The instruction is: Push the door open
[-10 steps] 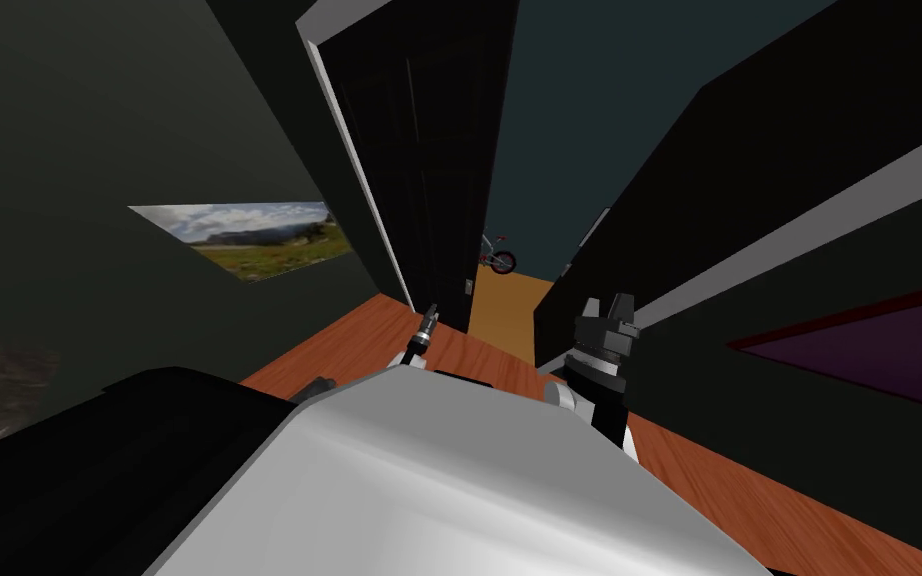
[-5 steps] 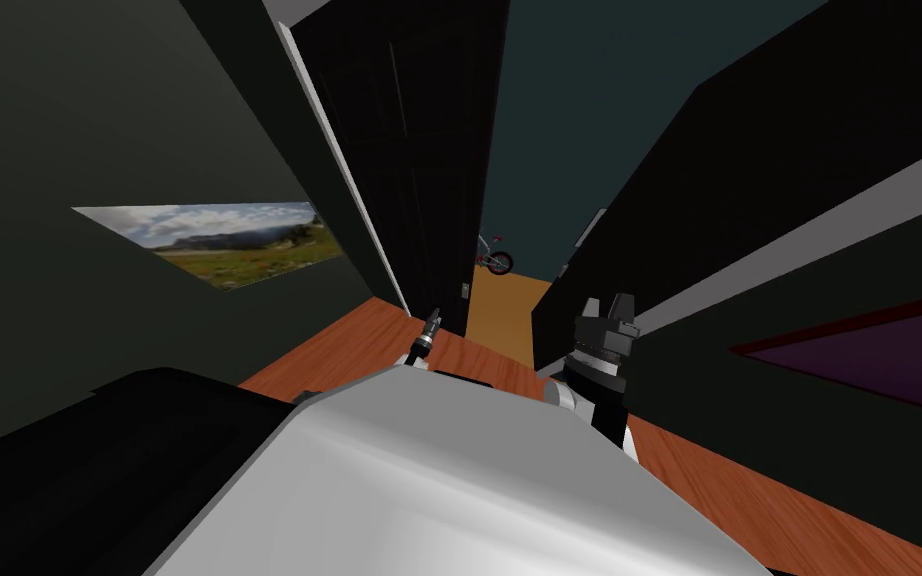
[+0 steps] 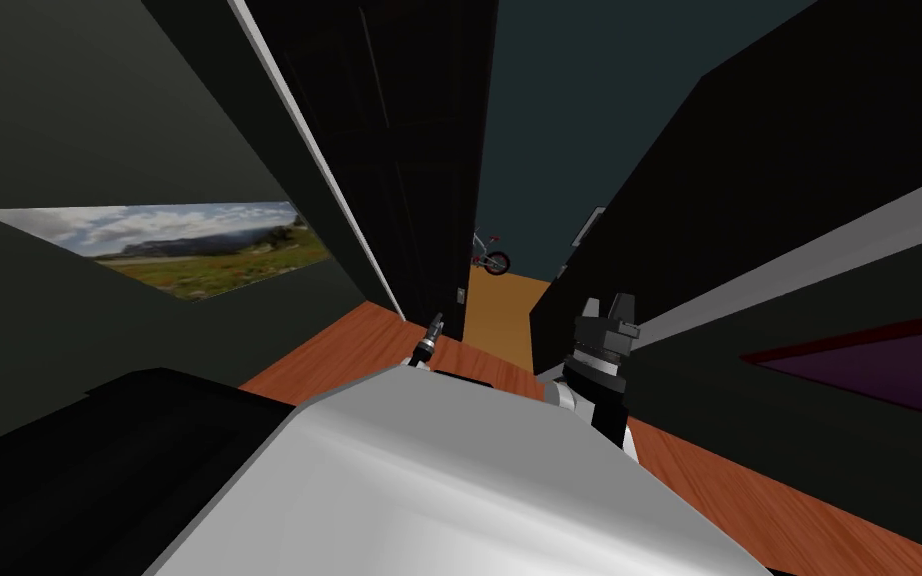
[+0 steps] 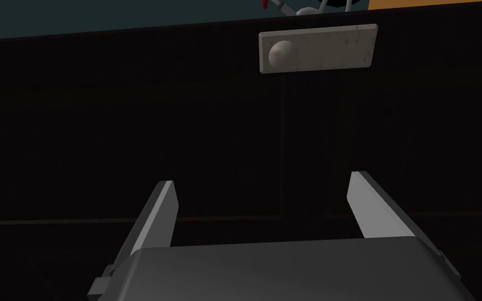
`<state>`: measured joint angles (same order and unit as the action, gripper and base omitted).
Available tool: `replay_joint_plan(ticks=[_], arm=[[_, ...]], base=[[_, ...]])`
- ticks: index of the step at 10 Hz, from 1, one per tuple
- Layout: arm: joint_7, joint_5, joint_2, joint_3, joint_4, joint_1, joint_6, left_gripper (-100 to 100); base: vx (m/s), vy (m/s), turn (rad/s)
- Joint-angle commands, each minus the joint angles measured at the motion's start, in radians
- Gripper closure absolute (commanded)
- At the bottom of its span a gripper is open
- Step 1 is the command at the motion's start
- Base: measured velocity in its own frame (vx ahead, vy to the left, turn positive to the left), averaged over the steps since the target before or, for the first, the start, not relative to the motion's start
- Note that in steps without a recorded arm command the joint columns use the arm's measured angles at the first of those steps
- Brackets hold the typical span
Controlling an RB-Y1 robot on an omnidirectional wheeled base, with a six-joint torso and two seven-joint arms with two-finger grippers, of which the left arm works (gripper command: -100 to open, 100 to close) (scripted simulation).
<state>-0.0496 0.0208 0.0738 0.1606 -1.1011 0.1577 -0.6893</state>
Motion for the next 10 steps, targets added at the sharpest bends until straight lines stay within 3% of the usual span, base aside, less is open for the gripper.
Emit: replay_joint_plan(ticks=[1,6,10], arm=[[-0.001,-0.002,-0.002,0.005,0.040,-0.013,-0.014,-100],[-0.001,-0.005,-0.015,0.024,0.142,-0.041,-0.043,-100],[0.001,-0.008,-0.008,0.012,0.158,-0.057,-0.045,-100]], base=[[0.141,0.016,-0.047],[0.144,0.022,-0.049],[0.156,-0.024,-0.021]])
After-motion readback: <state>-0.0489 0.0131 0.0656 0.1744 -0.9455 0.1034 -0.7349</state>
